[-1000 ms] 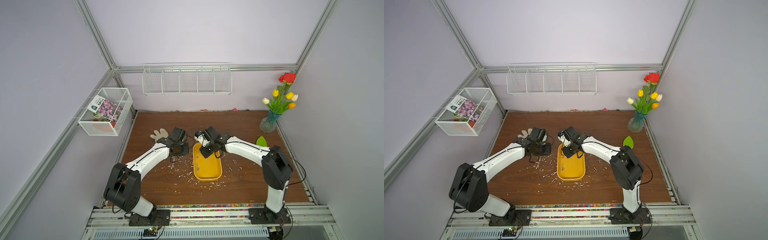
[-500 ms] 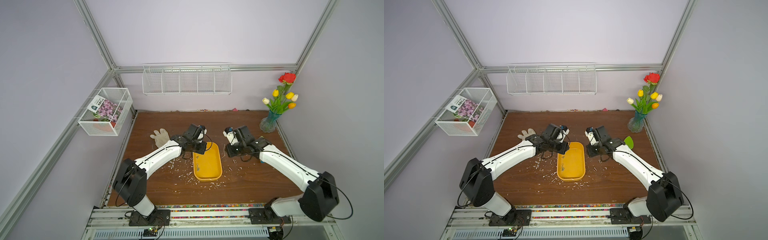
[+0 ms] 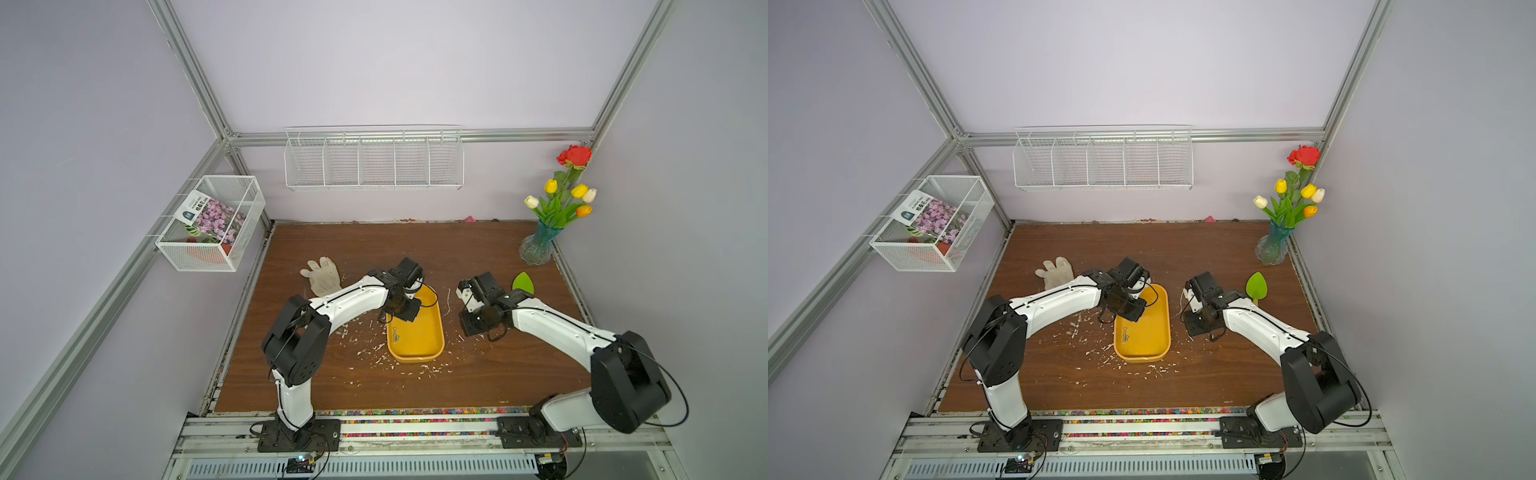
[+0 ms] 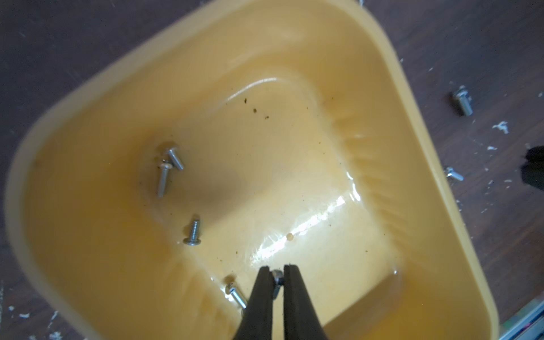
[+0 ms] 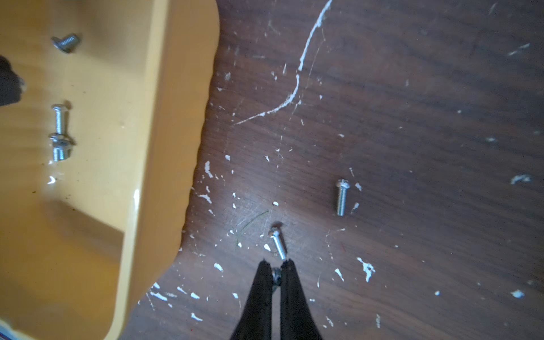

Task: Take out the screws from the storage box
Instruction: Place the screw at the center of the board.

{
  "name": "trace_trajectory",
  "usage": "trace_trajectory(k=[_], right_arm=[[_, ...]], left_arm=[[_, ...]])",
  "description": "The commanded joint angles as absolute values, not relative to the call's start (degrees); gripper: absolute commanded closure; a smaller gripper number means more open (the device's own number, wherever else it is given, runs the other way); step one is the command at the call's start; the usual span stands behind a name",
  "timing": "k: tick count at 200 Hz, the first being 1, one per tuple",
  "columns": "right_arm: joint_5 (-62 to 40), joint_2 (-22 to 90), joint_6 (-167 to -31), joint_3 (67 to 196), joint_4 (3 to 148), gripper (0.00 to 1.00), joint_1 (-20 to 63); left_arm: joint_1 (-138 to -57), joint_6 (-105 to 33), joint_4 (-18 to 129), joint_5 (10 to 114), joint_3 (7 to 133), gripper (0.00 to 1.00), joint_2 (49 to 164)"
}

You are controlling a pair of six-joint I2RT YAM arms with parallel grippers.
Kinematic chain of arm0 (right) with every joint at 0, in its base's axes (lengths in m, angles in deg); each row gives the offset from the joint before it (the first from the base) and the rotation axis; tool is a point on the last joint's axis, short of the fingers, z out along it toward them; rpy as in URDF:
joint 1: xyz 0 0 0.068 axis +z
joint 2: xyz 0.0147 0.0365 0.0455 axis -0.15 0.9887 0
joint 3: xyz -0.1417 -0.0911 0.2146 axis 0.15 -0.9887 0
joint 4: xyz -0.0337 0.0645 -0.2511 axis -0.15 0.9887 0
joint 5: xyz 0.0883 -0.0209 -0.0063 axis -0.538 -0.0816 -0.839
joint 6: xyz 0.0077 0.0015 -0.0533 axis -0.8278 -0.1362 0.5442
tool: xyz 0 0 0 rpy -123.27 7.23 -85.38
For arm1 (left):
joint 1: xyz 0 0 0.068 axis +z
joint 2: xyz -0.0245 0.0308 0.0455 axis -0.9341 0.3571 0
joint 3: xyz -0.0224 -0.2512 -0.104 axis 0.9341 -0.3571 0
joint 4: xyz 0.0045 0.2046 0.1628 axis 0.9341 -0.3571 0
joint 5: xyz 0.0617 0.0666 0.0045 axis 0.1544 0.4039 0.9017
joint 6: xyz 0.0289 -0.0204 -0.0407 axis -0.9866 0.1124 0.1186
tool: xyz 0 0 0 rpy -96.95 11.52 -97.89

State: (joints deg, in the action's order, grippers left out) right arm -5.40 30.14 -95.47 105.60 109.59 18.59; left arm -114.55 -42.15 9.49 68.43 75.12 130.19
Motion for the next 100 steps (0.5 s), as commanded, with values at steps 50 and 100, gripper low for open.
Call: trace_trajectory(k=[50,100], right_arm=[[-5.6,35.3,-98.1,105.5,109.1,0.99,18.2],[-5.5,35.6,-98.3,106.0,109.0,0.91,18.2]], left_arm=[[-117.0,-32.6,1.7,73.2,76.5,0.89,132.3],[-117.2,-34.8,0.8,65.3,76.6,0.93,133.9]])
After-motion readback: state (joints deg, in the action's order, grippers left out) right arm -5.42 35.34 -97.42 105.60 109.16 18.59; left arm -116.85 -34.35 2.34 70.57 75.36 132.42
